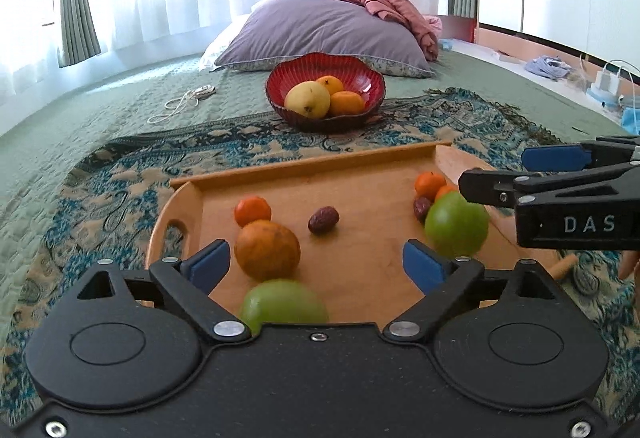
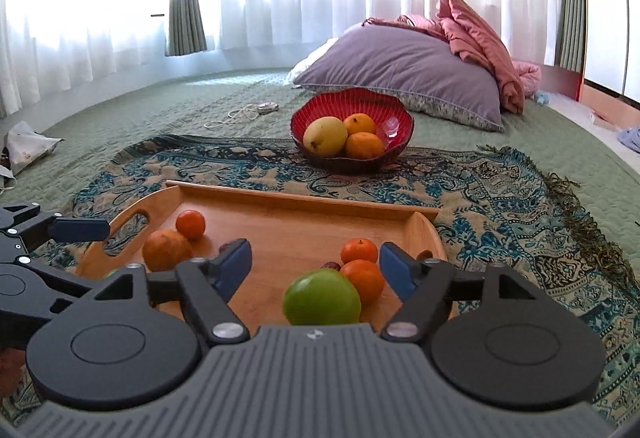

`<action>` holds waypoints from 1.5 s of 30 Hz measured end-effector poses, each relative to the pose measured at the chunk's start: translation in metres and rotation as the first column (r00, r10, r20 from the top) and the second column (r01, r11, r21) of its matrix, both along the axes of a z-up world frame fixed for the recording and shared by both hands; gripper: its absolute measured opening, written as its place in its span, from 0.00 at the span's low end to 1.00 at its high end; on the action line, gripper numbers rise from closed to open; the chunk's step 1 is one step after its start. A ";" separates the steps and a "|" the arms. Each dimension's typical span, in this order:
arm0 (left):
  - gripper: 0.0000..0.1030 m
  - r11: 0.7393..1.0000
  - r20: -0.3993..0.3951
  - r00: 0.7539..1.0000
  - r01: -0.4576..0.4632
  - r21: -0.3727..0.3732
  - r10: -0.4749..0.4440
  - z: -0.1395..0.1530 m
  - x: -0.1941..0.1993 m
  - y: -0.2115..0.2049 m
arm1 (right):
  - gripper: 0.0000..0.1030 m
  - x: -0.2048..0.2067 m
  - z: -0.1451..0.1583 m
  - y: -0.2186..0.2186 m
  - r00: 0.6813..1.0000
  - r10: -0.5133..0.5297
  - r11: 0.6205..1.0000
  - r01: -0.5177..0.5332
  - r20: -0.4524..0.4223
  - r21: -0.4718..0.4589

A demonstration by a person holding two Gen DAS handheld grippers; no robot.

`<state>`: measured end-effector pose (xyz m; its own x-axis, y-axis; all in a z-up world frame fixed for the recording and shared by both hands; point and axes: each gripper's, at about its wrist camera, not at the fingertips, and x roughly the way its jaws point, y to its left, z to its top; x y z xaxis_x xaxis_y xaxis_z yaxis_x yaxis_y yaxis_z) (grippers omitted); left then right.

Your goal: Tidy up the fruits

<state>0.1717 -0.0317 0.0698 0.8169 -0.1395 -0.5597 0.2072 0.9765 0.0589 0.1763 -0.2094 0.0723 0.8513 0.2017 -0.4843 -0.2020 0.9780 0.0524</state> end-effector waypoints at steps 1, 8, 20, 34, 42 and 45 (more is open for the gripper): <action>0.91 1.000 -0.002 1.000 -0.002 -0.005 0.002 -0.001 -0.005 0.001 | 0.83 -0.004 0.000 0.000 1.000 0.003 1.000 -0.003 0.004 0.004; 0.91 0.999 -0.009 0.999 -0.038 -0.032 0.038 -0.007 -0.032 0.014 | 0.85 -0.032 -0.004 -0.002 1.000 -0.010 1.000 0.010 0.026 0.012; 0.92 0.995 -0.019 0.996 -0.092 -0.032 0.091 -0.027 -0.065 0.025 | 0.86 -0.069 -0.024 0.005 0.999 -0.019 0.999 0.020 0.038 -0.025; 0.93 0.990 -0.047 0.989 -0.138 0.005 0.138 -0.055 -0.081 0.028 | 0.87 -0.090 -0.053 0.011 0.999 -0.038 0.997 0.039 0.013 -0.071; 0.94 0.988 -0.065 0.986 -0.157 0.004 0.157 -0.067 -0.079 0.030 | 0.91 -0.092 -0.073 0.018 0.999 -0.043 0.994 0.043 -0.006 -0.097; 0.94 0.986 -0.079 0.983 -0.166 0.003 0.166 -0.072 -0.076 0.032 | 0.93 -0.091 -0.078 0.019 0.999 -0.045 0.995 0.044 -0.015 -0.094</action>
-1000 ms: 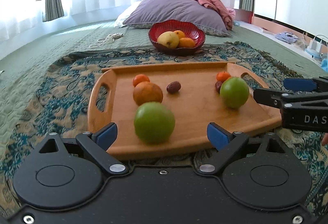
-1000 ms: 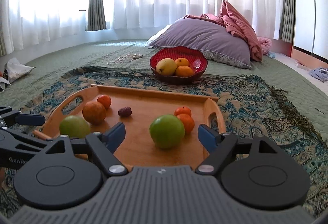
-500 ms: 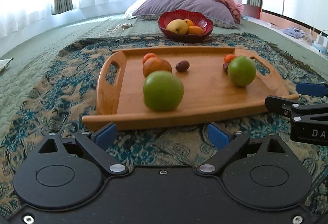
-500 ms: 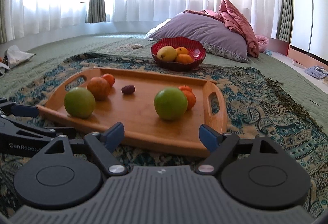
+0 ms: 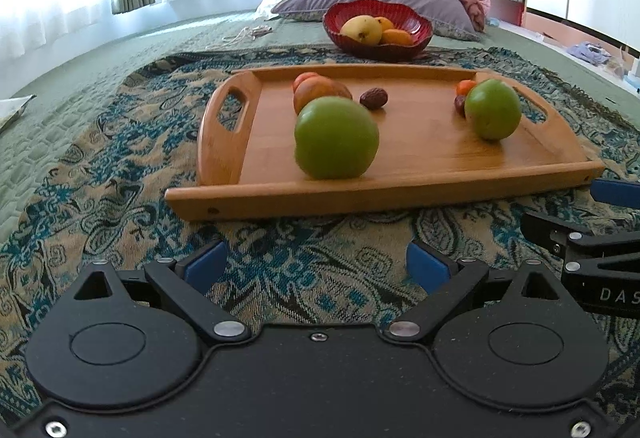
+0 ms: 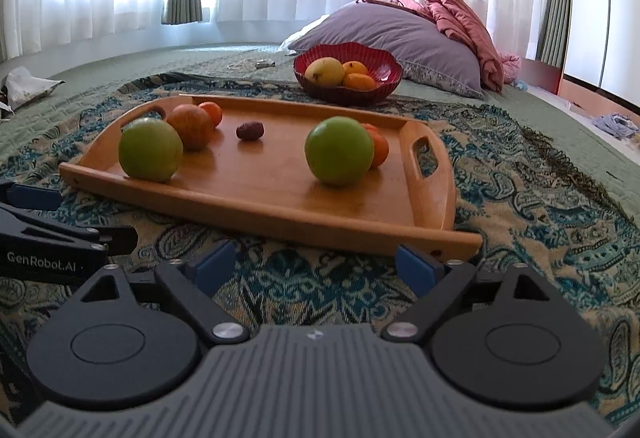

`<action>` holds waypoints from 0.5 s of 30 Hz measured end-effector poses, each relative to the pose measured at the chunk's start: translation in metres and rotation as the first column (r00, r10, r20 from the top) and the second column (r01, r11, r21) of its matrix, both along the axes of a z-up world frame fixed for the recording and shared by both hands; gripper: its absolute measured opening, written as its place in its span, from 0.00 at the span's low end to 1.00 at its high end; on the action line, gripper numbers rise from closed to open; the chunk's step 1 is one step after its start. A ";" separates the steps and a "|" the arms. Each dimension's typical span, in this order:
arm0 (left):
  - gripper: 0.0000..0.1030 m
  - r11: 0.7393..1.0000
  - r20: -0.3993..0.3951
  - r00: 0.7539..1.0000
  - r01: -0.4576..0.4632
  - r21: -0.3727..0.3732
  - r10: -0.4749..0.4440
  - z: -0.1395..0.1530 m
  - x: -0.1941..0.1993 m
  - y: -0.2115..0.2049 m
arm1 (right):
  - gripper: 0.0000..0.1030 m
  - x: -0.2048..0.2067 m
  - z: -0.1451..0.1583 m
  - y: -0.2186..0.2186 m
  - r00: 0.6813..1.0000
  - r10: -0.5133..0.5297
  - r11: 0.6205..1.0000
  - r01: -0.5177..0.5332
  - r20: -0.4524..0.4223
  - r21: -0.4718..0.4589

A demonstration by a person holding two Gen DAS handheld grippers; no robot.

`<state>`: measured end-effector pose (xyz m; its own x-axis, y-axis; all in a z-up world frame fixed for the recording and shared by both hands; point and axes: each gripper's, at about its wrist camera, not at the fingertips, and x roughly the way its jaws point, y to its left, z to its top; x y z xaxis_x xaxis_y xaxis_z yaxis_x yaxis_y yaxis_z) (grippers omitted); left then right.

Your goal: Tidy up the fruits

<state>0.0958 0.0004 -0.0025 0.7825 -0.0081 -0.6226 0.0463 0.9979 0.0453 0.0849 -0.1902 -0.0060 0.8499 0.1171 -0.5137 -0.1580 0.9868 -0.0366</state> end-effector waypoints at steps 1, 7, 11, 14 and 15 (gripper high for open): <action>0.94 1.000 -0.003 1.000 -0.002 -0.001 0.002 -0.001 0.001 0.001 | 0.93 0.001 -0.002 0.000 1.000 -0.003 1.000 0.003 -0.005 0.000; 0.98 1.000 0.003 1.000 -0.012 0.001 0.012 -0.007 0.001 0.001 | 0.94 0.004 -0.010 0.000 0.999 -0.013 1.000 0.013 -0.032 0.003; 1.00 1.000 0.004 1.000 -0.027 -0.005 0.027 -0.009 0.002 0.001 | 0.98 0.006 -0.015 0.003 0.999 -0.013 1.000 0.013 -0.045 -0.010; 1.00 0.999 0.005 0.999 -0.032 -0.007 0.032 -0.010 0.002 0.000 | 1.00 0.006 -0.016 0.003 0.999 -0.018 1.000 0.017 -0.047 -0.014; 1.00 0.999 0.005 0.999 -0.033 -0.007 0.033 -0.011 0.002 0.000 | 1.00 0.007 -0.017 0.003 0.998 -0.019 1.000 0.018 -0.051 -0.012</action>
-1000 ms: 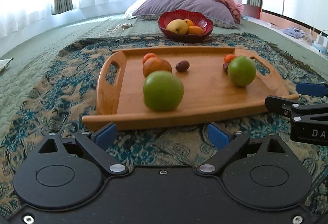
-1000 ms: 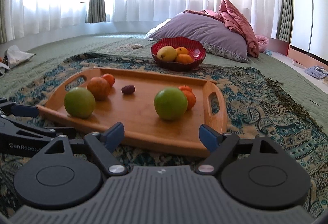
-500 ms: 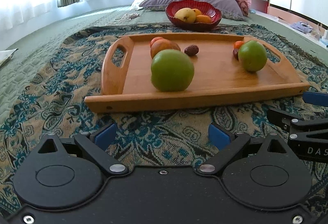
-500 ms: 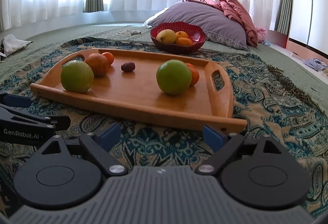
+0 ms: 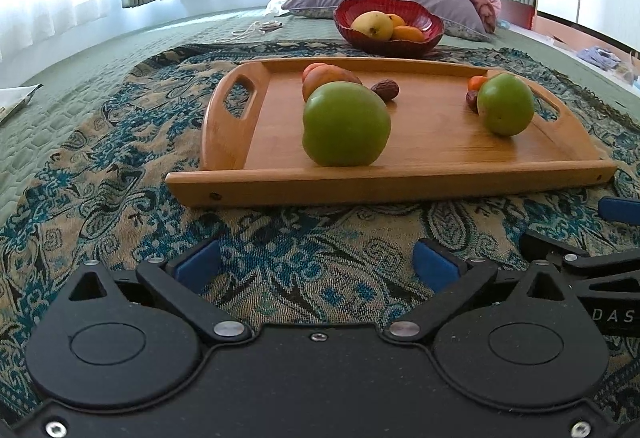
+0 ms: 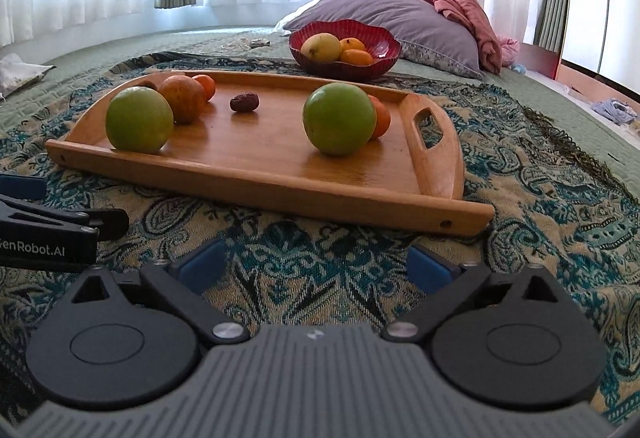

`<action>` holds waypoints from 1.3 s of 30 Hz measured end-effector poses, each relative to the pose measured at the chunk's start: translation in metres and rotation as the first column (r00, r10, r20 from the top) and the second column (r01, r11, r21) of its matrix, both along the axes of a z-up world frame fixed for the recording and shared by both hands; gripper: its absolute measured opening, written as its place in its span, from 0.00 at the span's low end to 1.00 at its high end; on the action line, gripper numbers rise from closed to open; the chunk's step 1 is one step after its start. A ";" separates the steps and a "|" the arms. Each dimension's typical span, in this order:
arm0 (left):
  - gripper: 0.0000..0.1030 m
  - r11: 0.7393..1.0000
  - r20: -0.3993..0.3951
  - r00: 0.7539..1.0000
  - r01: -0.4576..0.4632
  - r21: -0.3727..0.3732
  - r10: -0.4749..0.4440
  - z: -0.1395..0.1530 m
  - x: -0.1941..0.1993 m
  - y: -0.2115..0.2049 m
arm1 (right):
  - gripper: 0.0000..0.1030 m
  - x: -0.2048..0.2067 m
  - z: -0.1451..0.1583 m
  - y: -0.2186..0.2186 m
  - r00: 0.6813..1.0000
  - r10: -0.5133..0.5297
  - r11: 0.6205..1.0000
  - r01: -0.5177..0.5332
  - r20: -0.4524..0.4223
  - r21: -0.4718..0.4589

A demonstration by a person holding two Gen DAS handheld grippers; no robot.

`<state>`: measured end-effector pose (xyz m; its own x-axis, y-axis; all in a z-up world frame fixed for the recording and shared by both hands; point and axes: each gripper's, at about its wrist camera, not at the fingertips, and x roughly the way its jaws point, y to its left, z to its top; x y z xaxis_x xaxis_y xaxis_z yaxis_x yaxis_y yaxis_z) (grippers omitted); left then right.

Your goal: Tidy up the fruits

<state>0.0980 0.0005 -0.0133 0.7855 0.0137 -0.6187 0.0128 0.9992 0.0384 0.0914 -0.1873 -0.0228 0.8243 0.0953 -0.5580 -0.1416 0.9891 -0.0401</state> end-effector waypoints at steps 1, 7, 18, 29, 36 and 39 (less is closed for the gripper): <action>1.00 1.000 0.000 1.000 -0.002 -0.001 0.002 0.000 0.000 0.000 | 1.00 0.001 -0.001 -0.001 1.000 -0.001 1.000 0.001 -0.007 0.004; 1.00 1.000 -0.002 1.000 -0.006 -0.020 0.006 -0.003 0.002 0.003 | 1.00 0.002 -0.004 -0.003 1.000 -0.004 1.000 0.005 -0.009 0.026; 1.00 0.999 0.008 1.000 -0.009 -0.037 0.010 -0.004 0.000 0.006 | 1.00 0.000 -0.007 -0.008 1.000 -0.006 0.998 0.006 0.004 0.059; 1.00 1.000 0.020 1.000 -0.016 -0.023 0.016 -0.005 -0.003 0.003 | 1.00 -0.001 -0.007 -0.009 1.000 -0.009 0.998 0.009 0.009 0.066; 1.00 1.000 0.022 1.000 -0.016 -0.027 0.017 -0.005 -0.003 0.003 | 1.00 -0.002 -0.007 -0.009 1.000 -0.010 0.998 0.009 0.012 0.064; 1.00 0.999 0.024 1.000 -0.016 -0.028 0.017 -0.005 -0.004 0.003 | 1.00 -0.003 -0.006 -0.009 1.000 -0.011 0.998 0.010 0.014 0.061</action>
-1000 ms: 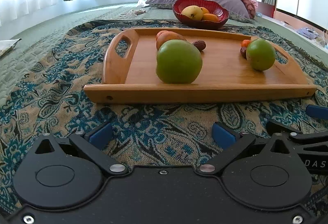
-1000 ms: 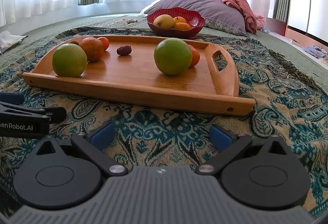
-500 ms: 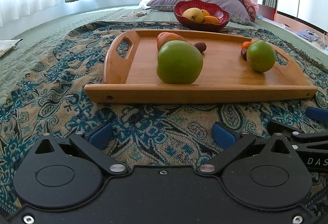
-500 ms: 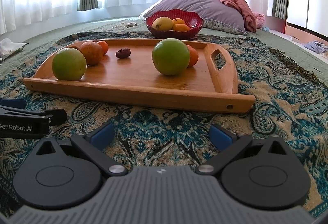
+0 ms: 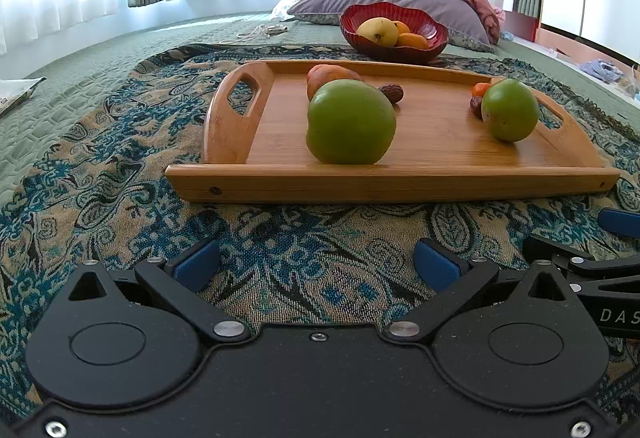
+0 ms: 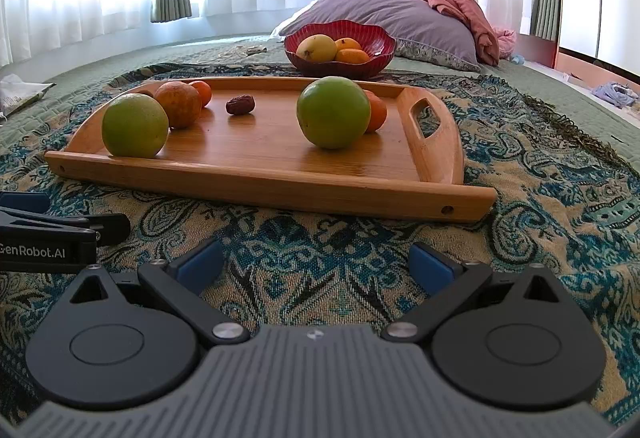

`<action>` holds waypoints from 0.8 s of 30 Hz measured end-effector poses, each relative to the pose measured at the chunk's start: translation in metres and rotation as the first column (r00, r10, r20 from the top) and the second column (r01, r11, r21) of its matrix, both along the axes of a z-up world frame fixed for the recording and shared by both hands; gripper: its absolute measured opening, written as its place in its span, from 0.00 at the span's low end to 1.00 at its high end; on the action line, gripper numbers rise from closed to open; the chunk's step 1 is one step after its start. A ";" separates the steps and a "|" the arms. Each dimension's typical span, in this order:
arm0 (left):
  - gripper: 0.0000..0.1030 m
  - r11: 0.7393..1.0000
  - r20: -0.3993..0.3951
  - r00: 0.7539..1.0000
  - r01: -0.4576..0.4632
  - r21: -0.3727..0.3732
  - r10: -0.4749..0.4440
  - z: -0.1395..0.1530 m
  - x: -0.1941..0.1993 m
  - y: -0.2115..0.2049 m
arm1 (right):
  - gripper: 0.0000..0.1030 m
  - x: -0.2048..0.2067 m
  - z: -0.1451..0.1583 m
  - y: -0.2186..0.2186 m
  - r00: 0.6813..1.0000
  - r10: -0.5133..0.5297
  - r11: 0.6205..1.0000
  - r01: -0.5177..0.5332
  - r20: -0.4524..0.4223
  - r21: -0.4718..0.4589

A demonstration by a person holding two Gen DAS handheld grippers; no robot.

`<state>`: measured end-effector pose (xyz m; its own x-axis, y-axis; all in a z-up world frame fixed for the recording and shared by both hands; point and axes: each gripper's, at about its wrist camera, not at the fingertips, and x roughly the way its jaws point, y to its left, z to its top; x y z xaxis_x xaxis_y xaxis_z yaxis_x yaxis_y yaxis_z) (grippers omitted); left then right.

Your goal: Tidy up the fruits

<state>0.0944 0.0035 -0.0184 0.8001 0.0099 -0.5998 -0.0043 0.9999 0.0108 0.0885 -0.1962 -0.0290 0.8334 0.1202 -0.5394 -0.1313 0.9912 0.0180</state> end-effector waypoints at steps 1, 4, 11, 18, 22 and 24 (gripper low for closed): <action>1.00 1.000 0.001 1.000 0.000 0.000 0.000 0.000 0.000 0.000 | 1.00 0.000 0.000 0.000 1.000 0.000 1.000 0.000 0.001 -0.001; 1.00 1.000 0.001 1.000 0.000 0.001 0.000 0.000 0.000 0.000 | 1.00 0.000 0.000 0.000 1.000 0.000 1.000 0.000 0.002 -0.001; 1.00 1.000 0.001 1.000 0.000 0.000 0.000 -0.001 -0.001 0.000 | 1.00 -0.001 0.000 0.000 1.000 -0.001 1.000 0.001 0.003 -0.002; 1.00 1.000 0.002 1.000 0.000 -0.004 0.000 -0.001 -0.002 0.000 | 1.00 -0.001 0.001 0.000 1.000 -0.001 1.000 0.001 0.003 -0.002; 1.00 1.000 0.007 1.000 -0.001 0.003 0.001 0.000 -0.002 0.000 | 1.00 -0.001 0.001 0.000 1.000 -0.001 1.000 0.001 0.003 -0.002; 1.00 1.000 0.009 1.000 -0.001 0.004 0.001 0.000 -0.001 -0.001 | 1.00 -0.001 0.001 0.000 1.000 -0.001 1.000 0.001 0.003 -0.002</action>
